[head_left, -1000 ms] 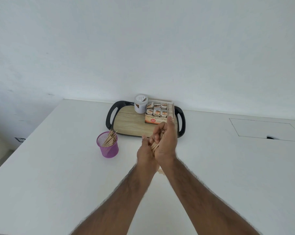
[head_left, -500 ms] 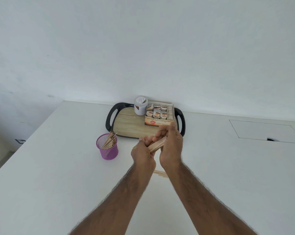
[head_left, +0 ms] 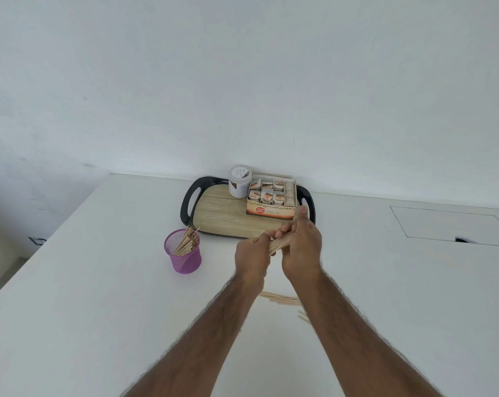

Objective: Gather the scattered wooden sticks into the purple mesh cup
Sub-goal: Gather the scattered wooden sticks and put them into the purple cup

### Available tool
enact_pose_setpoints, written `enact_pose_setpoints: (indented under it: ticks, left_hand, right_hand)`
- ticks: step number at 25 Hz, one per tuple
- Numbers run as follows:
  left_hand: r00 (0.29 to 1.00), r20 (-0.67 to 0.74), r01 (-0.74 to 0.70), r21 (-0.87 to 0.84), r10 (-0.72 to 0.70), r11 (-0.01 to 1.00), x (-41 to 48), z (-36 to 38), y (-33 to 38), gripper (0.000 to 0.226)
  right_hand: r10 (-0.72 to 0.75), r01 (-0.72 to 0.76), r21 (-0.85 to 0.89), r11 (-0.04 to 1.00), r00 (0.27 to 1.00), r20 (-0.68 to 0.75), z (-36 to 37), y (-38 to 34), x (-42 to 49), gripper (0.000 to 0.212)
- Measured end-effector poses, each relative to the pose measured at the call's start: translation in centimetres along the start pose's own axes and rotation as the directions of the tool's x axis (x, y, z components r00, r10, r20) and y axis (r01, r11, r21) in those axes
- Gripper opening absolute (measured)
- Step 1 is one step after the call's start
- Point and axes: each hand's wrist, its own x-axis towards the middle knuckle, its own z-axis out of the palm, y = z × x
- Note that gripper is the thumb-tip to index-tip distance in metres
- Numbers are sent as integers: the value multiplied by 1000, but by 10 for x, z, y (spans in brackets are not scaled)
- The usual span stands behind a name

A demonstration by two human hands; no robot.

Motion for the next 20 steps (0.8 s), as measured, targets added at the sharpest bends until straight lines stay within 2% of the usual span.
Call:
enact_pose_setpoints:
  ticks: [3,5,6,8,10,12,16,18,19,20]
  left_hand:
    - [989,-77,-124,77,130,989,5,-9,4,39]
    - [966,-116,-214,143,231,966,5,-10,4,46]
    - [950,-104,-272,180,293,945,4,-10,3,48]
    - [915,-44,-381,241,402,893,0,-8,4,52]
    - [879,28,-461,310,477,832,1,-8,6,58]
    - [837,60,-523,385,545,760,3,-9,5,57]
    - [774,56,-577,473,630,666,5,-12,-5,52]
    - [776,58,-565,506,628,651,6,-12,-9,48]
    - [800,42,-540,484,598,688,7,-12,-8,47]
    - [851,5,-482,402,525,778,9,-12,-7,48]
  right_hand:
    - [-5,33,-200,979,990,138,-17,-5,1,50]
    - [19,23,-361,932,994,112,-22,-10,5,61]
    - [30,22,-469,883,994,102,-23,-11,5,63]
    - [31,59,-668,741,992,122,-21,-9,1,53]
    - [8,93,-770,631,992,127,-23,-6,-1,43]
    - [43,18,-786,618,997,57,-26,-7,1,41]
    - [214,-223,-767,601,970,-114,-29,-10,-1,31]
    - [212,-203,-735,646,974,-82,-29,-5,-3,32]
    - [161,-148,-720,678,986,-51,-29,-4,-3,33]
    - [86,-75,-713,697,996,-20,-29,-3,-3,37]
